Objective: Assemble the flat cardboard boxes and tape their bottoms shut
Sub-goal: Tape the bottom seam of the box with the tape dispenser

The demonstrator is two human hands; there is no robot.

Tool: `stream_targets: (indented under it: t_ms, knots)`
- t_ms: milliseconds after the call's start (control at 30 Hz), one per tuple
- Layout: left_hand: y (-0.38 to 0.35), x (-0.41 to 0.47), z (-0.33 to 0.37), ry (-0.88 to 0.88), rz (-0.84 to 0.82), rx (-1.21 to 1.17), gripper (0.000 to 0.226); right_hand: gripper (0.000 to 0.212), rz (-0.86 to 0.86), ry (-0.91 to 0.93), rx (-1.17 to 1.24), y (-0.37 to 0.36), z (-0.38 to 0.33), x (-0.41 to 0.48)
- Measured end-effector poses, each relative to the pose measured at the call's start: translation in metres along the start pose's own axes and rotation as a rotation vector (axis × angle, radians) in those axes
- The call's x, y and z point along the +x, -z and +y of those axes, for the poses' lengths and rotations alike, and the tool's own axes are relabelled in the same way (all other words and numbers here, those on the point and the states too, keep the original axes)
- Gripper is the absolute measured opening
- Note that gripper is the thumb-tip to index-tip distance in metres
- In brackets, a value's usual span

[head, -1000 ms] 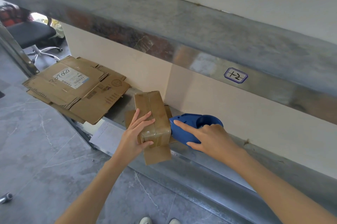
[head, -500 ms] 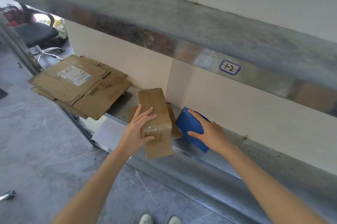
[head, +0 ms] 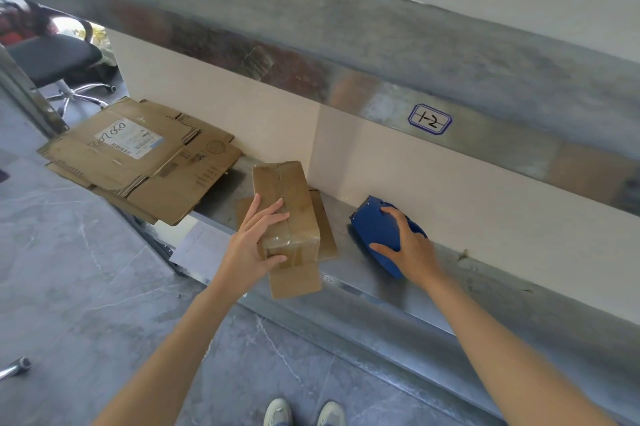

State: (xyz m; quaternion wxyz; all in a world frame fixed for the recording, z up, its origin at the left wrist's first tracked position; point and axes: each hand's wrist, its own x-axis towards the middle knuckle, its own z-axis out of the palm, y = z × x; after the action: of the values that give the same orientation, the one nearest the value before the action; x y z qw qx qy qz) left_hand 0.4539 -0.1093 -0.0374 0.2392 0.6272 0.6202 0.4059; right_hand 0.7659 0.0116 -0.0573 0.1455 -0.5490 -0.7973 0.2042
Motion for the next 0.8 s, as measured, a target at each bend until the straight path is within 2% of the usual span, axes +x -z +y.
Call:
stream_targets:
  t_ms: [233, 333, 500, 633, 700, 800]
  knots:
    - [0.001, -0.001, 0.002, 0.011, -0.007, 0.017, 0.073, 0.057, -0.004, -0.010, 0.035, 0.001, -0.001, 0.005]
    - [0.002, -0.001, 0.000, 0.006, -0.025, 0.022, 0.072, 0.055, 0.030, -0.036, -0.029, 0.004, -0.007, 0.002]
    - [0.005, -0.001, -0.001, -0.106, -0.009, 0.071, 0.071, 0.045, 0.126, -0.040, -0.040, 0.012, -0.020, 0.001]
    - [0.002, -0.001, -0.001, -0.123, 0.038, 0.054, 0.060, 0.049, 0.197, 0.093, 0.015, 0.019, -0.049, 0.002]
    - [0.001, -0.002, -0.002, -0.110, 0.050, 0.067, 0.061, 0.055, 0.117, 0.223, 0.097, 0.019, -0.071, 0.003]
    - [0.003, -0.003, -0.001, -0.103, 0.056, 0.097, 0.058, 0.071, -0.097, 0.376, 0.132, 0.007, -0.104, 0.005]
